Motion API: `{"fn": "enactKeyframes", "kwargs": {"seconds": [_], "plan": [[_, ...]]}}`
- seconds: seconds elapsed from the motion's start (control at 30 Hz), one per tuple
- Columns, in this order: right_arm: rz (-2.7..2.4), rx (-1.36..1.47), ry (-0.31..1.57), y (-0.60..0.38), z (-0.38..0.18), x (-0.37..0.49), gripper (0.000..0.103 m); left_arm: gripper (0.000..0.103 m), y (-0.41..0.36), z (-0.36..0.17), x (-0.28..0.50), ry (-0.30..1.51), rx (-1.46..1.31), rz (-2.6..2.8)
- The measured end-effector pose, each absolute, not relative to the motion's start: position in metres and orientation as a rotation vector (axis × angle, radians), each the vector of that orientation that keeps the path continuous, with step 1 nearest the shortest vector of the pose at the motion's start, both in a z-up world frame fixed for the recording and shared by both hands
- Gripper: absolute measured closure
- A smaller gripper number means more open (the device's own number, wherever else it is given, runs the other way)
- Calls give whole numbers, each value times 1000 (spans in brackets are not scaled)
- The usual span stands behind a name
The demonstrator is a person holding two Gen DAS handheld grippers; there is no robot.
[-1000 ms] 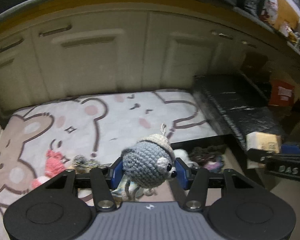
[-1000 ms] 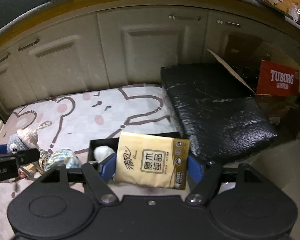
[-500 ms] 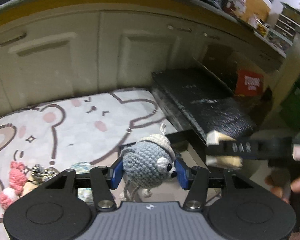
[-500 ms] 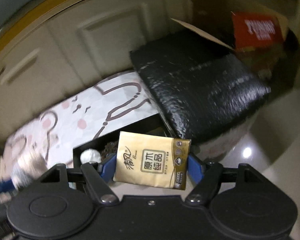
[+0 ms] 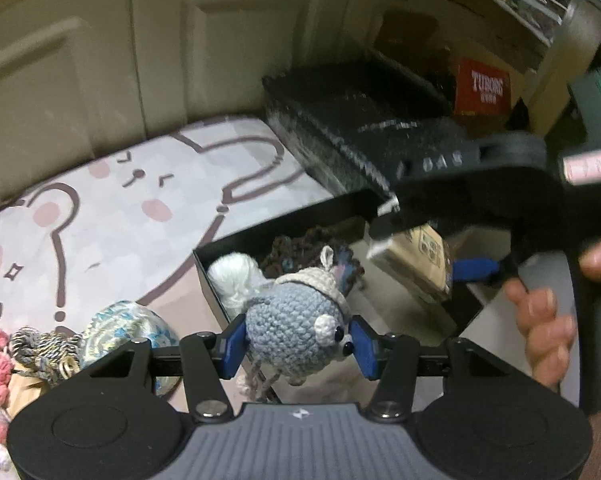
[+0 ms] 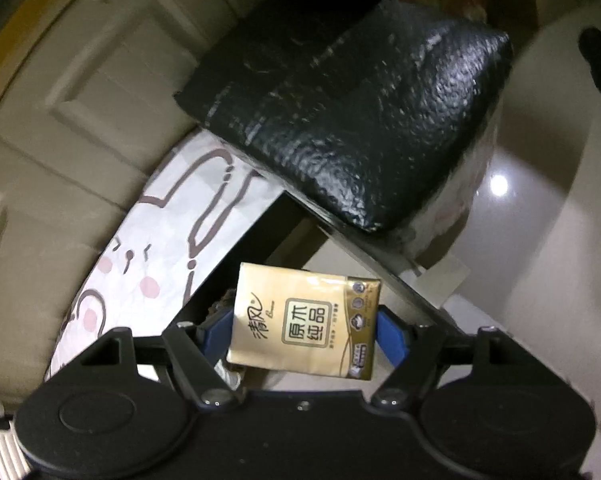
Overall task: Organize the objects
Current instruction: 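Carry the tissue pack and grey mouse over the black box with both tools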
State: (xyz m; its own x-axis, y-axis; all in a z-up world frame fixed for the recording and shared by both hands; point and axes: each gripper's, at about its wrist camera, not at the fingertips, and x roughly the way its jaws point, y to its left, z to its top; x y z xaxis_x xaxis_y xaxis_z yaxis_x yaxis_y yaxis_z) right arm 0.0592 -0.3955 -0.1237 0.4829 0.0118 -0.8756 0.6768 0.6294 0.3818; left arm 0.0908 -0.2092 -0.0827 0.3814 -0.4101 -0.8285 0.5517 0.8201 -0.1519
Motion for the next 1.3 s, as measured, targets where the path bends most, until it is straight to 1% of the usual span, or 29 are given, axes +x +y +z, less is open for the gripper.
{"fn": "enactKeyframes", "kwargs": {"seconds": [0.17, 0.27, 0.3, 0.33, 0.4, 0.5, 0.57, 0.67, 0.73, 0.77, 0.8, 0.83, 0.87, 0.9, 1.03, 1.3], "plan": [[-527, 908, 989, -406, -140, 66, 28, 49, -212, -96, 95, 1032, 187, -667], [-528, 973, 989, -411, -151, 68, 26, 49, -214, -101, 97, 1046, 198, -688], [-527, 985, 995, -412, -154, 68, 24, 49, -215, -103, 97, 1053, 206, -693], [-523, 990, 998, -413, -155, 68, 21, 48, -216, -105, 97, 1058, 213, -696], [-526, 979, 1002, -413, -155, 68, 19, 48, -217, -107, 98, 1062, 225, -704], [-524, 961, 1002, -414, -153, 66, 18, 48, -219, -108, 97, 1064, 233, -708], [-529, 950, 1010, -415, -153, 64, 20, 48, -219, -108, 97, 1064, 238, -706], [-536, 941, 1030, -416, -154, 59, 30, 48, -218, -106, 95, 1062, 241, -707], [-542, 948, 1043, -417, -155, 57, 43, 48, -218, -105, 94, 1060, 241, -705], [-544, 947, 1046, -418, -155, 55, 47, 48, -218, -104, 94, 1059, 243, -705], [-550, 944, 1049, -418, -155, 55, 53, 48, -218, -104, 93, 1058, 244, -705], [-557, 937, 1049, -418, -155, 54, 57, 48, -218, -104, 93, 1058, 245, -705], [-564, 928, 1047, -419, -154, 53, 63, 48, -218, -104, 93, 1059, 246, -705], [-568, 916, 1045, -419, -154, 53, 66, 48, -219, -104, 93, 1060, 246, -706], [-571, 866, 1039, -419, -159, 57, 72, 48, -220, -106, 94, 1066, 249, -712], [-501, 759, 976, -412, -162, 77, 77, 49, -219, -108, 96, 1072, 216, -734]]}}
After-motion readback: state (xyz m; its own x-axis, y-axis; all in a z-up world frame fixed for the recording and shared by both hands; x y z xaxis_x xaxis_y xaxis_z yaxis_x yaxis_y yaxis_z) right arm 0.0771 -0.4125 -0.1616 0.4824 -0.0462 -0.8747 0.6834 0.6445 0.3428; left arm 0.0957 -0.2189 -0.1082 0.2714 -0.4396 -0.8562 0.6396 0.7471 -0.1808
